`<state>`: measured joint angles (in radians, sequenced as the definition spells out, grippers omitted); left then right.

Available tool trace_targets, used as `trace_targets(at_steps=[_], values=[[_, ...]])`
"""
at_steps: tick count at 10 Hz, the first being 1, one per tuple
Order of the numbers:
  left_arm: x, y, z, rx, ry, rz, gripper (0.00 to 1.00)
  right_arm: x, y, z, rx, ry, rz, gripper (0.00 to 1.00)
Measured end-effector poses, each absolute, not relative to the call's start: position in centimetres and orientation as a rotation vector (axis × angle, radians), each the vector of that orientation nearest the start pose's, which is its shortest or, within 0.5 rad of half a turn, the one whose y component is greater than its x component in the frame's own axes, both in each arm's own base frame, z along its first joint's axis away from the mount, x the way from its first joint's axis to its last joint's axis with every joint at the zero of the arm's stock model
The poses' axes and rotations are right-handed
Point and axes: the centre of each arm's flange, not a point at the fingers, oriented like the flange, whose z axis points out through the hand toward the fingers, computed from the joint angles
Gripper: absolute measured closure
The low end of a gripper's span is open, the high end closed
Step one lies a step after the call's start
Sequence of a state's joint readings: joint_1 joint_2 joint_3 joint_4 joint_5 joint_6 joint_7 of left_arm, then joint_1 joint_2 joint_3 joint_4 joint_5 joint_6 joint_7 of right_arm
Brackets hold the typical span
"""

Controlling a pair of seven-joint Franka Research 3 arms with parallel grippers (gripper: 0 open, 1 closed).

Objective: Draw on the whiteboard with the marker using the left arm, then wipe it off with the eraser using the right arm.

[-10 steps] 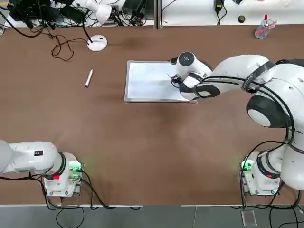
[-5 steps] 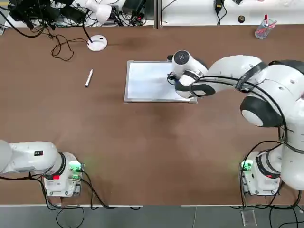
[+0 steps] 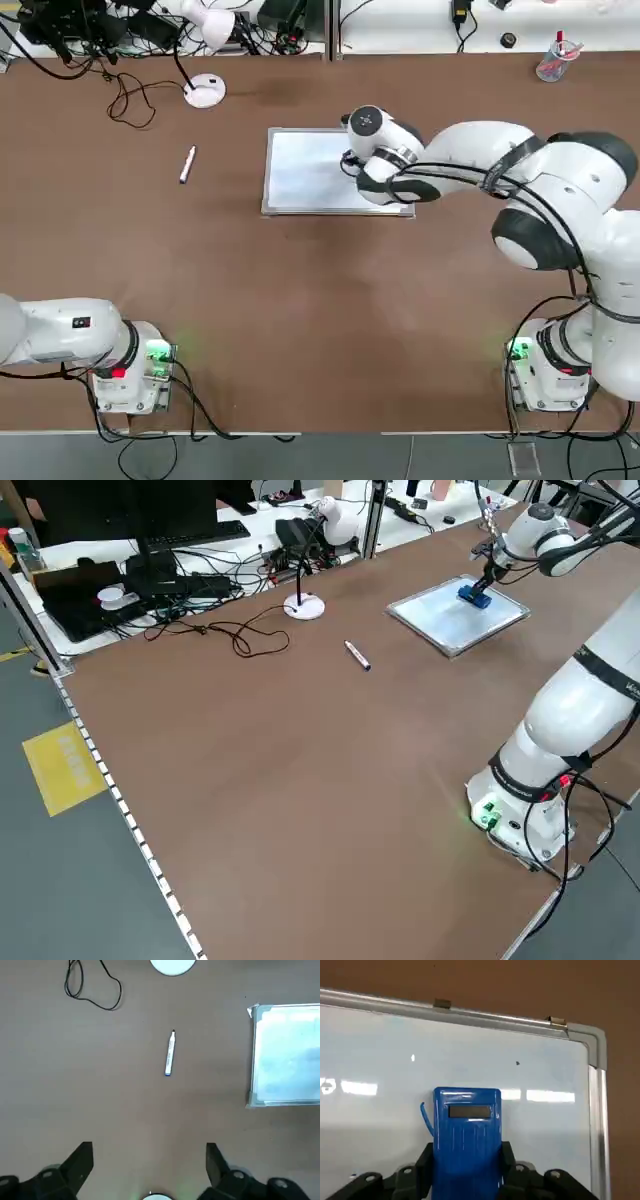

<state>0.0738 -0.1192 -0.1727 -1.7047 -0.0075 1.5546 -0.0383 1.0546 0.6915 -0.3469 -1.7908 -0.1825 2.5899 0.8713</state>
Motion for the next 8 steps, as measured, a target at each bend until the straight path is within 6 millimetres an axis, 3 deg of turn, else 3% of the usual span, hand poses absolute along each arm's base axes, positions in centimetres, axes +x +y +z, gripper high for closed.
trace_targets(at_steps=[8], values=[[51.2, -5.7, 62.1, -3.125, 0.092, 0.055, 0.00, 49.3, 49.5, 19.8, -3.225, -0.051, -0.563, 0.44]])
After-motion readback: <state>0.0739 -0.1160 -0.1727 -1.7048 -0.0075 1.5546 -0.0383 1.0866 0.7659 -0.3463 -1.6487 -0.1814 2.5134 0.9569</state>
